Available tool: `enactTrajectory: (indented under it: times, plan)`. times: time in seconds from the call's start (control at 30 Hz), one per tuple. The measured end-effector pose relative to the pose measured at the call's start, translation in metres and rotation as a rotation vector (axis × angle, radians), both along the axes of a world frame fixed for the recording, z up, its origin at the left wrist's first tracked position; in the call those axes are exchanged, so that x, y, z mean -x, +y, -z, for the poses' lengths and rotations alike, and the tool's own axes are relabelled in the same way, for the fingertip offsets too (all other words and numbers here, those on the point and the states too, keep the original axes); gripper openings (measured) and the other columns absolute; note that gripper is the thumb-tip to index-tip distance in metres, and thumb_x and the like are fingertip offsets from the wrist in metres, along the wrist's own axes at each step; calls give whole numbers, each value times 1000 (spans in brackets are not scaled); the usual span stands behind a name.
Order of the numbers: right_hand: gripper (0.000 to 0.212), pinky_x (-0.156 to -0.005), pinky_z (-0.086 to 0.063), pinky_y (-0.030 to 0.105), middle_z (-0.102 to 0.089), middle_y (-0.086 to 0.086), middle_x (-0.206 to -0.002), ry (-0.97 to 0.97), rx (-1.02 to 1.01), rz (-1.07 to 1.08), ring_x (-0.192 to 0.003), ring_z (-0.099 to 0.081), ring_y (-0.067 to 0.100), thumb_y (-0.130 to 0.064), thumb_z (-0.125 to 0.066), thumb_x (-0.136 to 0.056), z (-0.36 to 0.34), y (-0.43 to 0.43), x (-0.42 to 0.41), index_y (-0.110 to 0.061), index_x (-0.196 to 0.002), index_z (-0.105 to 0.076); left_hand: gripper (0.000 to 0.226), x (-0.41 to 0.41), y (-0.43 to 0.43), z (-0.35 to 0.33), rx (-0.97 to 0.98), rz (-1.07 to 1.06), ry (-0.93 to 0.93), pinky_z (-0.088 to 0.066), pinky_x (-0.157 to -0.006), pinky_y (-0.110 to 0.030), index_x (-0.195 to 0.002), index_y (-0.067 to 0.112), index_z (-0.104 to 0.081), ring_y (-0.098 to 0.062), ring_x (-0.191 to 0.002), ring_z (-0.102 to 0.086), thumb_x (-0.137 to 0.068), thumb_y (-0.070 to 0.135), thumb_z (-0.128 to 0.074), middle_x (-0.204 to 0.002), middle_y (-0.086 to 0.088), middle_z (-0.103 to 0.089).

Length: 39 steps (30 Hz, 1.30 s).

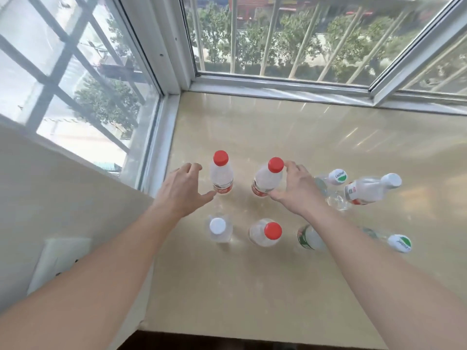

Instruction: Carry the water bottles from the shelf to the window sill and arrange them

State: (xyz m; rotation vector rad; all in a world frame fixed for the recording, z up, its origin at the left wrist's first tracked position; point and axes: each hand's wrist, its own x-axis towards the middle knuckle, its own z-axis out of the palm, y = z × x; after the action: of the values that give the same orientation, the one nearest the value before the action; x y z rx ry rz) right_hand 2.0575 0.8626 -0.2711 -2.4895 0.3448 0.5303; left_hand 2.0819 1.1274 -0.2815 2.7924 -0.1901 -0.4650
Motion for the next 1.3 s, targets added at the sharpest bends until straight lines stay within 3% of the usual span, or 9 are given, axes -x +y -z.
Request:
enactTrajectory:
  times: [0.17, 0.3, 0.47, 0.67, 0.73, 0.8, 0.93, 1.13, 1.3]
  plan:
    - [85, -75, -29, 25, -48, 1, -117, -37, -87, 106, -104, -45, 19, -39, -84, -67, 28, 0, -13, -25, -139, -42, 95, -22, -2, 20, 333, -62, 46, -52, -94, -42, -144, 26, -38, -17, -120, -57, -65, 45, -88, -142, 8, -48]
    - [78, -73, -36, 27, -58, 0, -114, -21, -113, 172, -105, -52, 19, -49, -84, -59, 44, 7, -18, -28, -126, -51, 82, -29, -8, 27, 529, -49, 77, -55, -83, -26, -135, 33, -45, -10, -120, -56, -66, 30, -89, -135, 15, -51]
    - [66, -81, -44, 33, -64, -2, -107, -27, -71, 155, -104, -59, 23, -55, -78, -61, 53, 13, -22, -24, -116, -58, 65, -33, -11, 36, 585, -58, 52, -59, -82, -30, -126, 35, -56, -10, -107, -61, -70, 22, -87, -119, 11, -60]
    - [41, -59, -39, 26, -53, -10, -74, 12, -115, 143, -70, -49, 18, -53, -64, -61, 43, 12, -29, -29, -91, -49, 64, -28, -14, 46, 605, -109, 39, -61, -80, -34, -120, 37, -59, 0, -97, -60, -66, 29, -90, -107, 15, -53]
    - [50, -60, -38, 18, -60, -16, -82, 25, -183, 156, -76, -57, 9, -50, -72, -58, 36, 10, -27, -32, -101, -55, 63, -25, -15, 48, 601, -122, 26, -61, -79, -32, -119, 38, -58, -1, -98, -60, -65, 32, -90, -105, 19, -53]
    - [65, -64, -38, 18, -61, -18, -92, 42, -231, 125, -87, -60, 13, -45, -72, -49, 30, 7, -25, -32, -111, -57, 65, -24, -15, 50, 582, -124, 15, -60, -78, -31, -120, 38, -58, 3, -97, -59, -64, 35, -89, -107, 21, -54]
    - [59, -69, -38, 24, -61, -10, -98, 57, -245, 68, -96, -55, 20, -29, -81, -61, 25, 5, -26, -28, -115, -58, 67, -24, -16, 52, 567, -138, 21, -59, -81, -30, -122, 37, -57, 9, -97, -57, -64, 34, -89, -112, 17, -59]
    - [59, -75, -42, 27, -64, 0, -112, 78, -296, 32, -103, -58, 26, -12, -80, -70, 31, -2, -25, -25, -123, -60, 65, -26, -17, 49, 549, -95, 35, -58, -88, -38, -124, 27, -59, -11, -99, -60, -66, 25, -89, -111, 12, -58]
    - [79, -81, -48, 30, -61, 3, -129, 68, -341, 22, -116, -57, 28, -6, -79, -69, 38, -5, -27, -31, -138, -49, 78, -24, -16, 49, 523, -62, 34, -56, -88, -40, -132, 26, -48, -15, -104, -59, -66, 25, -89, -119, 5, -59]
